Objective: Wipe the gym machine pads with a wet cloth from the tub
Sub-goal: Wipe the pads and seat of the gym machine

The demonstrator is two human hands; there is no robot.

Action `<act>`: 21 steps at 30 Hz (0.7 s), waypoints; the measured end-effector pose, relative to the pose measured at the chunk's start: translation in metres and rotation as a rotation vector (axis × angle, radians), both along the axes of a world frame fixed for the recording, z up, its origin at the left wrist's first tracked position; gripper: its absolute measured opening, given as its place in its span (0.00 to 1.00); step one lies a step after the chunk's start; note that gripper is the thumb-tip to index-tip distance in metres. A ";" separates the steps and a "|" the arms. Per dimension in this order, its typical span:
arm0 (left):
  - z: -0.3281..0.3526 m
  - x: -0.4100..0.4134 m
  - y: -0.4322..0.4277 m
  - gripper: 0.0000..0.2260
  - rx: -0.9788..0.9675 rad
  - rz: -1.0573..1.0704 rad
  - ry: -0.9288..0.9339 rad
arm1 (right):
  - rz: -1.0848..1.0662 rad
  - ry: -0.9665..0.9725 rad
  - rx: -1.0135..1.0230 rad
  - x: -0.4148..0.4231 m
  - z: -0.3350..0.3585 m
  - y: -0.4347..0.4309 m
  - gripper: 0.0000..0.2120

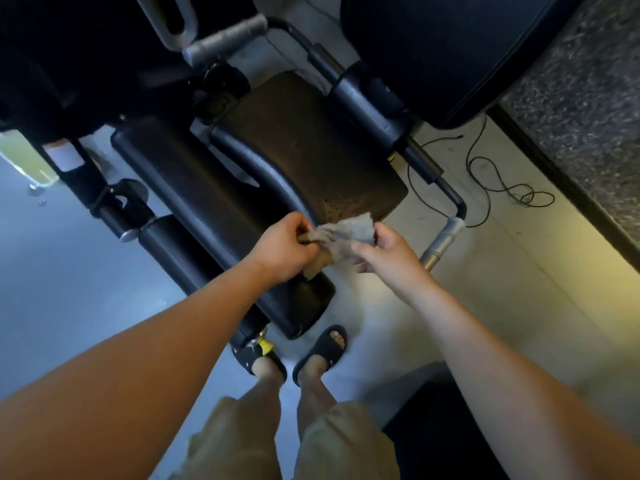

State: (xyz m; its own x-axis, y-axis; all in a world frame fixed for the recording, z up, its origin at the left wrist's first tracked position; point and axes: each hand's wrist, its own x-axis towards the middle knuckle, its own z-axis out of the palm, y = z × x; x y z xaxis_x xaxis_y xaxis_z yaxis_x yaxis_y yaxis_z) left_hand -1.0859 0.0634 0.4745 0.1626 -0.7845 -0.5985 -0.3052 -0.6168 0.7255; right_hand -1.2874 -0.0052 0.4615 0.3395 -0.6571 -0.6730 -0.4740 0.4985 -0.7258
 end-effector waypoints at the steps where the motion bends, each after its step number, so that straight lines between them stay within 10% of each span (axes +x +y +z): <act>1: -0.002 0.000 0.002 0.09 0.004 -0.011 -0.005 | 0.021 0.096 -0.040 -0.001 -0.001 -0.001 0.08; 15: -0.016 -0.002 -0.008 0.08 -0.147 0.074 -0.187 | 0.094 0.289 -0.318 0.019 -0.013 -0.040 0.13; 21: -0.046 -0.022 -0.020 0.14 -0.119 0.066 -0.578 | 0.615 0.422 -0.757 0.018 -0.046 -0.068 0.19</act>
State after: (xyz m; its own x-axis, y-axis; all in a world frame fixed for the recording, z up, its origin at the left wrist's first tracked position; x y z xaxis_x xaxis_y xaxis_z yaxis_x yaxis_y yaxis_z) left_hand -1.1084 0.0433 0.4287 0.4869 -0.8176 -0.3072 -0.6347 -0.5728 0.5187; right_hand -1.2690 -0.0735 0.4151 0.5906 -0.7487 -0.3013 -0.7766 -0.4257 -0.4645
